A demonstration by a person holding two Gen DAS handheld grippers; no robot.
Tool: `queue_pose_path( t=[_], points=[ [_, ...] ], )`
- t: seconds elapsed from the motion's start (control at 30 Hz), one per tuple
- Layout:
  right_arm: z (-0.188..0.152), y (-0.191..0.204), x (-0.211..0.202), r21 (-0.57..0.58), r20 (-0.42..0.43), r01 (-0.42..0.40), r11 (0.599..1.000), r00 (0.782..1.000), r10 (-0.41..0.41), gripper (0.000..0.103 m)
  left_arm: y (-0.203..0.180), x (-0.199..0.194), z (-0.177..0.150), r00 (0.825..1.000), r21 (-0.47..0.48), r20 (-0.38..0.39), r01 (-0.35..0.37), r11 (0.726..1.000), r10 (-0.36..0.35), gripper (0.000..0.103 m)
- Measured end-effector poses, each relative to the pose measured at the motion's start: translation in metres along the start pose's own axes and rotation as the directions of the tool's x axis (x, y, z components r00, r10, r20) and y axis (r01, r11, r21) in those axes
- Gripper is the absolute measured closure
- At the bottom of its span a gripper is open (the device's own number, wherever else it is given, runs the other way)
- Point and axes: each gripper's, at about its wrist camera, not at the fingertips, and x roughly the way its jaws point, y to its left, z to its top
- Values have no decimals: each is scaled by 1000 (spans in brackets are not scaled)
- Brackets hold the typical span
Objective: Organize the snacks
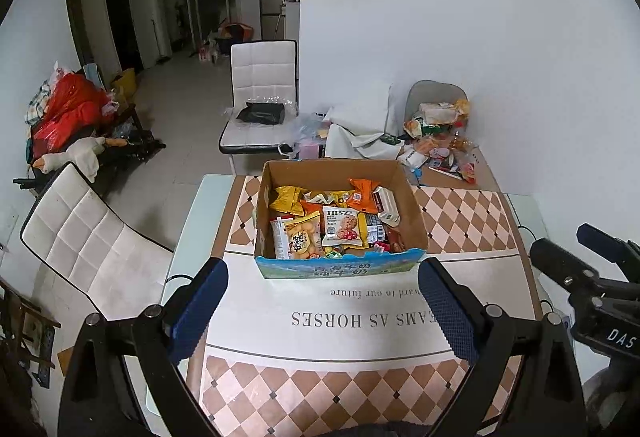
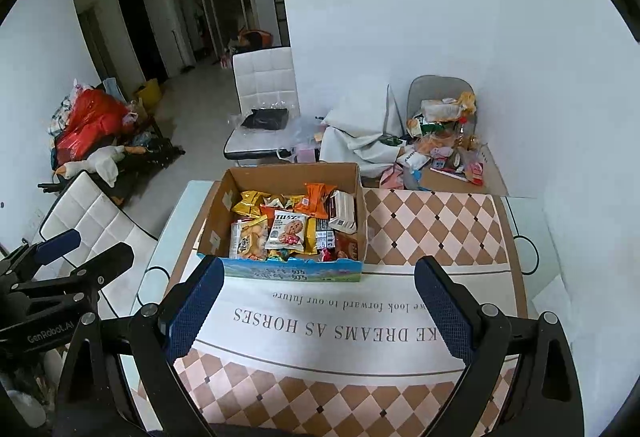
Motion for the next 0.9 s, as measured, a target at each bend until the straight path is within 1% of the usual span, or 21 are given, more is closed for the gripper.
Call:
queue_pose_path(
  t=[0.17, 0.27, 0.33, 0.43, 0.7, 0.9],
  points=[
    [-8, 0, -15, -8, -14, -12, 1000, 1000, 12, 5, -2, -10, -4, 1000, 1, 17, 0, 1000, 0, 6],
    [-11, 0, -19, -23, -9, 1, 1000, 1000, -2, 4, -1, -10, -4, 1000, -13, 24, 3, 1000, -3, 6],
    [-8, 1, -13, -20, -3, 10, 1000, 1000, -10, 1, 3, -7, -2, 1000, -34, 27, 17, 999, -16, 6],
    [-5, 1, -4, -28, 15, 51, 998, 999, -50, 0, 3, 2, 1, 999, -32, 33, -2, 999, 4, 0],
    [11, 0, 26, -17, 42, 95, 995, 995, -94, 0, 9, 27, 8, 997, -30, 51, -61, 998, 63, 0],
    [24, 4, 46, -23, 58, 111, 994, 992, -109, 0, 13, 44, 9, 996, -33, 40, -80, 996, 81, 0]
  ],
)
